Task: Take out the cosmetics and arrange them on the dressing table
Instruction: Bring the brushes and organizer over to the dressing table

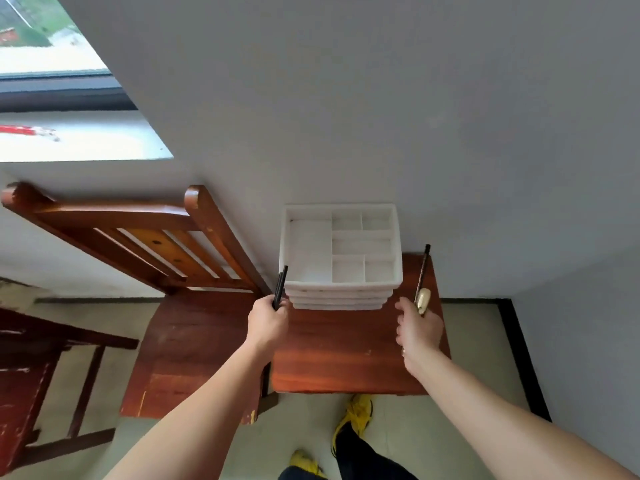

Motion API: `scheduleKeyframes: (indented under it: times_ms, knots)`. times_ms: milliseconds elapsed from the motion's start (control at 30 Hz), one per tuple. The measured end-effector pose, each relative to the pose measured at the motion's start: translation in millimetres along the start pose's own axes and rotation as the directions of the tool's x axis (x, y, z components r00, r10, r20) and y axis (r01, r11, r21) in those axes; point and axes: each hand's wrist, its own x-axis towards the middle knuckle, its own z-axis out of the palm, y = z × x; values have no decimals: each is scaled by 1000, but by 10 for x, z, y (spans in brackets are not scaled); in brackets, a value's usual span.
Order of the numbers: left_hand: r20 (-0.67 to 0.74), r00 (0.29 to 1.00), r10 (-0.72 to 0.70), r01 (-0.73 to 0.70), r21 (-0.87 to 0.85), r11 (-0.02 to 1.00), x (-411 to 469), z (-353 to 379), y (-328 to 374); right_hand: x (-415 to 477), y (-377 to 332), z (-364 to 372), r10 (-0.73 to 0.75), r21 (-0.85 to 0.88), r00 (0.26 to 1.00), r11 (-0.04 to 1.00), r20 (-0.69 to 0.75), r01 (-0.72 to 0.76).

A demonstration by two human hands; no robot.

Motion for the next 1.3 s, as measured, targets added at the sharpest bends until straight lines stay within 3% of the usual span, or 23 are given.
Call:
scheduleKeyframes:
  times_ms: [67,167,300,500,633,733,867,1000,1200,1300]
  knots:
    - [-26,999,-21,21,-7,1000,-96,-118,-100,-167,64,-9,-159,-45,985,986,60,162]
    - [-56,996,-70,64,-106,992,-283,-384,-298,-489,69,101,-307,-214,906,902,290,374]
    - [-142,989,-42,28,-94,995,-655,-874,-678,-897,105,472,-394,-450,732,598,556,663]
    - [-310,937,-160,143,-76,987,-1575,-1723,-1715,-1847,489,1013,-286,-425,448,140,847,894]
    - [-459,837,-298,298,-74,952,-2616,-2433,-2701,-2893,1172,1397,-70,-163,152,-199,986,966]
    - [-566,723,-395,457,-37,889,-3492,-2903,-3380,-3779,1760,1659,83,88,-62,-359,995,929]
    - [-662,576,-479,581,-80,810,-4476,-3266,-4089,-4761,2521,1868,269,367,-262,-494,927,789]
    - [-687,429,-586,663,-201,721,-5424,-3415,-4779,-5795,3363,2049,441,627,-446,-532,779,569]
    - [-657,223,-720,741,-365,563,-6487,-3687,-5819,-7279,4791,2226,647,860,-569,-420,508,290]
    - [-605,97,-790,733,-493,468,-6921,-3835,-6229,-7918,5489,2264,718,915,-570,-346,400,205]
